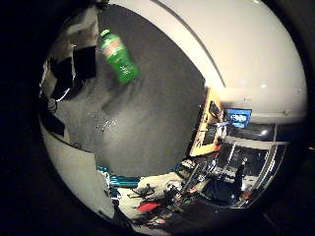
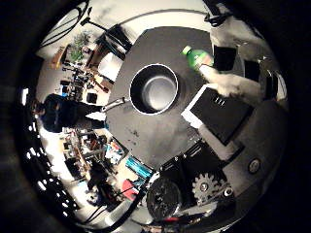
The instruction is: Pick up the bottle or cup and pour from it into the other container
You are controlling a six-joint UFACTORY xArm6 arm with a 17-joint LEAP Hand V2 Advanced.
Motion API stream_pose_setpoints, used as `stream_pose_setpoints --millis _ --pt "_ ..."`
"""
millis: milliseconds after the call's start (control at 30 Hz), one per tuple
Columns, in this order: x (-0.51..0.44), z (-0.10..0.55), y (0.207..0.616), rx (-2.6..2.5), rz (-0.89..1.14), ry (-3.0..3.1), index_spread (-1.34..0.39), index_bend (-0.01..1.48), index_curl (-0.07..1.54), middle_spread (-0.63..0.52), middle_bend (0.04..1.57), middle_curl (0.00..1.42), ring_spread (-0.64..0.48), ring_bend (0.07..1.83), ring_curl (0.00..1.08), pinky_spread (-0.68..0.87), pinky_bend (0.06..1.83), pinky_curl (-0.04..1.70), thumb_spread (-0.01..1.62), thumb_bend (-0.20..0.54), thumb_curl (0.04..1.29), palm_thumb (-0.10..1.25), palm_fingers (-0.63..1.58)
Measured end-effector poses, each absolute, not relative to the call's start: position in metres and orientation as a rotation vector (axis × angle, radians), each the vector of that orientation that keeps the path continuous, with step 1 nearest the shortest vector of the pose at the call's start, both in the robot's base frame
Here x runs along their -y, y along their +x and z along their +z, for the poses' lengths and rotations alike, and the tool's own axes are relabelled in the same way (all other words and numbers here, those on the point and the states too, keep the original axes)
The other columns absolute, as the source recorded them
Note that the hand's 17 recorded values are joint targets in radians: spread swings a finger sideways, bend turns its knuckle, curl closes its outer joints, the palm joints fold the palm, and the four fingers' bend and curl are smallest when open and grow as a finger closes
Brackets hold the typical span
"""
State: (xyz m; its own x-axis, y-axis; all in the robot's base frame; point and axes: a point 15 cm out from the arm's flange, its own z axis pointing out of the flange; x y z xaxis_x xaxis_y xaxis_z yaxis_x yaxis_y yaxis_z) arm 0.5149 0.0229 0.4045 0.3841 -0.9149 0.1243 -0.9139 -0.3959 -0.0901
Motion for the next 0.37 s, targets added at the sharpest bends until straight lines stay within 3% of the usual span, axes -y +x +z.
stream_pose_setpoints --millis 100,200,367 --pt "-0.015 0.406 0.513 -1.707 -0.231 -2.606 -0.23 0.84 0.69 -0.12 1.22 0.65 -0.2 1.3 0.67 -0.31 1.26 0.84 0.71 -0.043 0.78 0.84 1.05" --pt "-0.004 0.414 0.508 -1.701 -0.22 -2.588 -0.3 0.52 0.64 -0.16 1.08 0.62 -0.22 1.28 0.63 -0.41 1.25 0.76 0.8 -0.033 0.7 0.82 0.82" --pt "0.016 0.431 0.497 -1.72 -0.181 -2.496 -0.4 0.43 0.61 -0.21 0.92 0.59 -0.23 1.15 0.55 -0.45 1.1 0.66 0.89 -0.026 0.62 0.83 0.6"
